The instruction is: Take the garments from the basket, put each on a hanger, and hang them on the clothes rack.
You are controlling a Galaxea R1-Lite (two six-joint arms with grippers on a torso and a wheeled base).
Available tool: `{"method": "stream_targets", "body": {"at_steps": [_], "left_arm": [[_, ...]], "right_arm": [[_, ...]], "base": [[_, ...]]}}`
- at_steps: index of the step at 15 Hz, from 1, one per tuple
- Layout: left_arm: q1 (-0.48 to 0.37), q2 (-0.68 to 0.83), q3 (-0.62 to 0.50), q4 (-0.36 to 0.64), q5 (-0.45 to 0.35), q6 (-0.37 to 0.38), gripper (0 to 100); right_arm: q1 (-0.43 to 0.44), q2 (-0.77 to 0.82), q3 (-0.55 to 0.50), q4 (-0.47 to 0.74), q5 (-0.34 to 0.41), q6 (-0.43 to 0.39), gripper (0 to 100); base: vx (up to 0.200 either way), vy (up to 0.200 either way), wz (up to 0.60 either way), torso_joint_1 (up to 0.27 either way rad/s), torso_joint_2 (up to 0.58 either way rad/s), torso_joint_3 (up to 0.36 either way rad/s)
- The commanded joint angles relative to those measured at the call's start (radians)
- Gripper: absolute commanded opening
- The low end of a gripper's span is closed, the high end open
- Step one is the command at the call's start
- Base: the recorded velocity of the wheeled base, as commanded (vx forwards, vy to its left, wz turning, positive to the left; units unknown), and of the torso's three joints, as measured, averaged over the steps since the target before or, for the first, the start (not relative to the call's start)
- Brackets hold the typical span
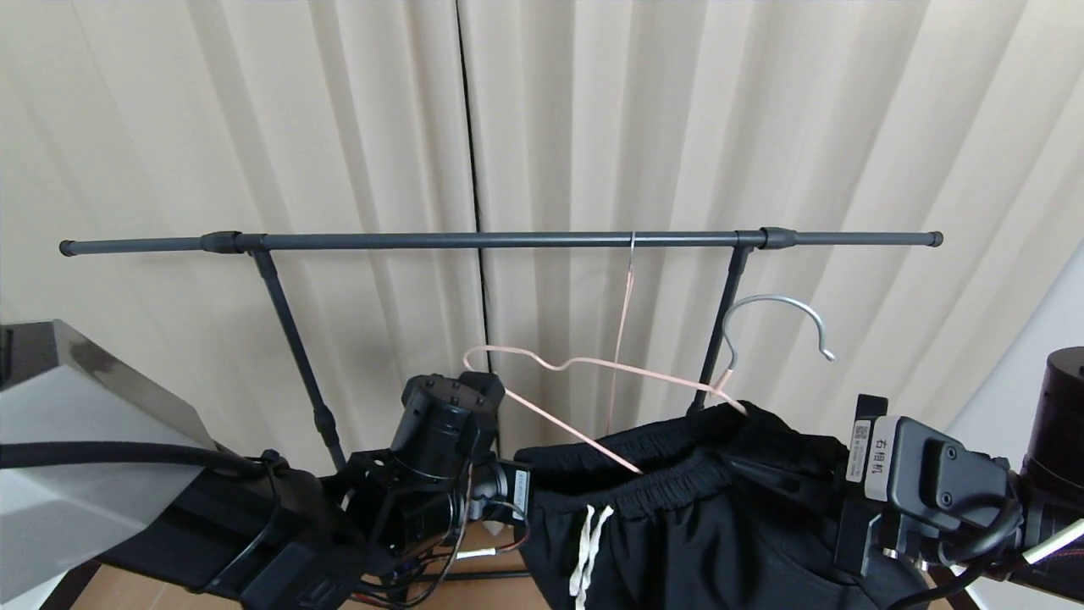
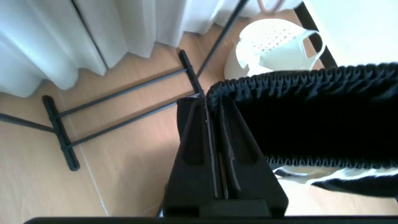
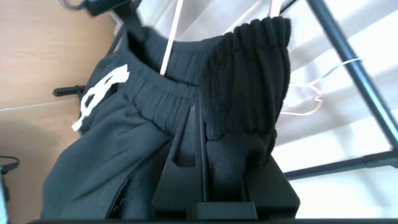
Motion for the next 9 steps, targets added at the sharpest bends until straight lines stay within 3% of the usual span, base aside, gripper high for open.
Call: {"method": "stream_targets", "body": {"at_steps": [1, 9], "left_arm": [[0.011, -0.012, -0.007, 0.0, 0.001, 0.001, 0], [0.058, -0.012, -0.077, 0.0, 0.002, 0.022, 0]], "right_arm": [[-0.021, 0.04, 0.001, -0.002, 0.011, -0.001, 0], [-0.07, 0.082, 0.007, 0.002, 0.048, -0.004, 0]], "base": [[0.0, 0.0, 0.0, 0.0, 0.0, 0.0], [0.0, 0.0, 0.0, 0.0, 0.0, 0.0]]}}
